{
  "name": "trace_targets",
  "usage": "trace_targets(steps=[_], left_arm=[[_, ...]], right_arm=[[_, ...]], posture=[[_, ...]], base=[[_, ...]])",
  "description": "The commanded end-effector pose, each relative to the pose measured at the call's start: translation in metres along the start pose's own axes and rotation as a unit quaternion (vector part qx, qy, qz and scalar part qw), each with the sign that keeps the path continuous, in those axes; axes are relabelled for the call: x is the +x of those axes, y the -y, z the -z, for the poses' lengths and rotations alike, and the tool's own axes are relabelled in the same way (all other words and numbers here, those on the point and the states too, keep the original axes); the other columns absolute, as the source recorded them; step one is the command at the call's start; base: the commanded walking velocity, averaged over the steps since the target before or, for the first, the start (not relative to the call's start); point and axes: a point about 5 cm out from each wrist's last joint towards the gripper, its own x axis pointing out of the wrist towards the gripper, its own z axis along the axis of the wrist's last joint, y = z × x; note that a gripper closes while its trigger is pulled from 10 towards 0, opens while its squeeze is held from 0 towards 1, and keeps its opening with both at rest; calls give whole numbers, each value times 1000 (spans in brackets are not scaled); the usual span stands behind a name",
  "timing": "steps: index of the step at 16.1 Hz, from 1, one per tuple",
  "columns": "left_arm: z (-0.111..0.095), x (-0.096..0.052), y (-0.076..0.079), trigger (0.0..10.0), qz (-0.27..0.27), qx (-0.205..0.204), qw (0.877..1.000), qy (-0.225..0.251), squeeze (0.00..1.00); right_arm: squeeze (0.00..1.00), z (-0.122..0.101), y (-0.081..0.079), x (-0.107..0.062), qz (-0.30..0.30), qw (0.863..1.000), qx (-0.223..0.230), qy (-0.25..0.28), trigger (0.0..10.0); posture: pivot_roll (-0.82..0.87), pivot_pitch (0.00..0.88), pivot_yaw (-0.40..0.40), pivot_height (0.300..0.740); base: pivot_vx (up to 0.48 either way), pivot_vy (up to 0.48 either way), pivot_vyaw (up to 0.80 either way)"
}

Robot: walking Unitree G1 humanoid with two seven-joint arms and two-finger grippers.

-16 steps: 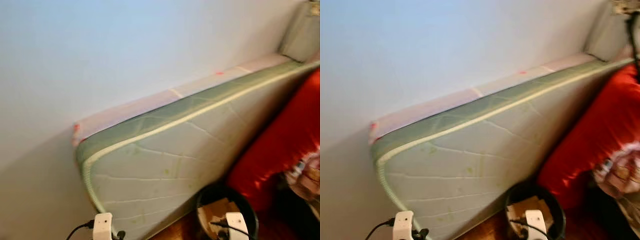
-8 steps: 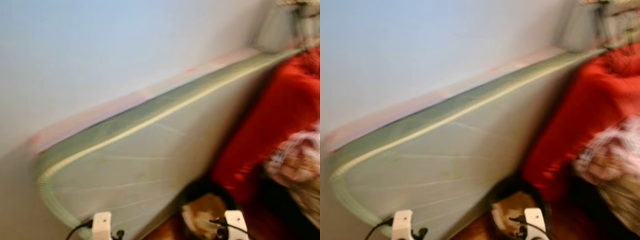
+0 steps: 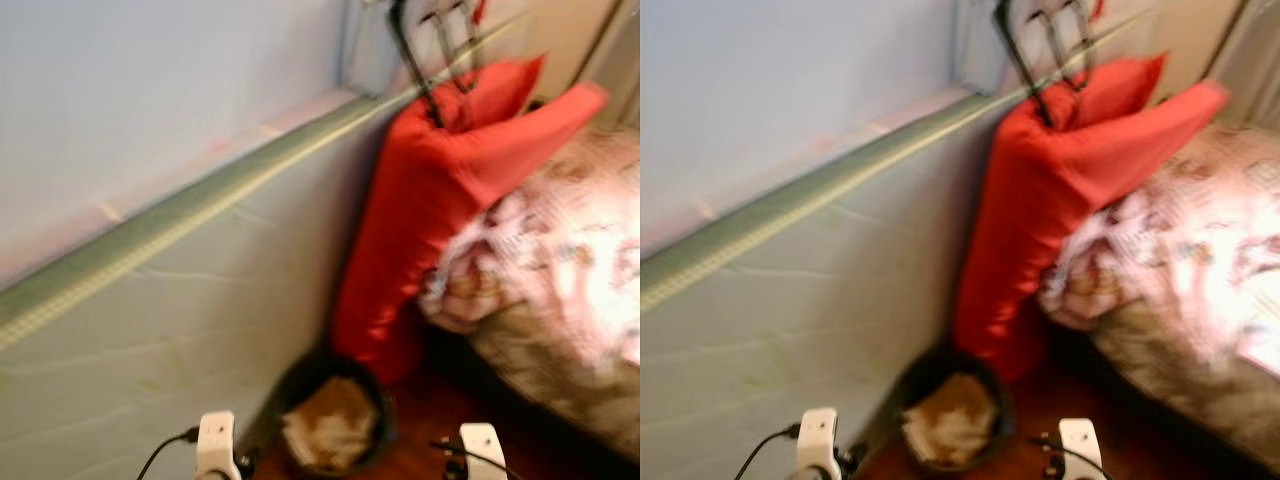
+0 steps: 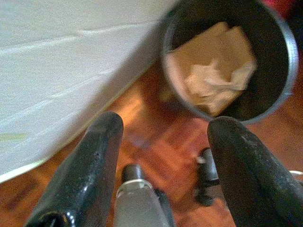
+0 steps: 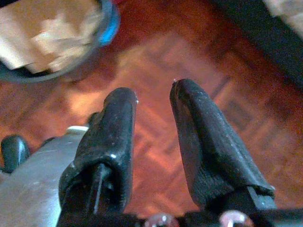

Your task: Clean up the room

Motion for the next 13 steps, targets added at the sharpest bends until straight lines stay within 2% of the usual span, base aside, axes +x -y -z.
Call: trace_targets(steps=[1,3,7,13], left_arm=[[-31,6,-23,10000,-17,52,998,-23,0],[-31,6,-23,10000,-17,51,998,-23,0],[-31,6,-23,10000,-18,47,998,-23,0],[-30,6,-25,10000,-23,35,999,-23,0]], right_arm=[[0,-24,13,2,-14,992,126,28,10000],[0,-24,13,3,-13,992,123,28,10000],[0,-25,12,2,-17,987,154,38,10000],[0,-27,12,2,-11,989,139,46,10000]], posture=[[-93,9,30,740],[-95,12,31,740],[-95,20,33,740],[-92,20,43,740]], base=[[0,-401,0],[0,-398,0],[0,-399,0],[0,-399,0]])
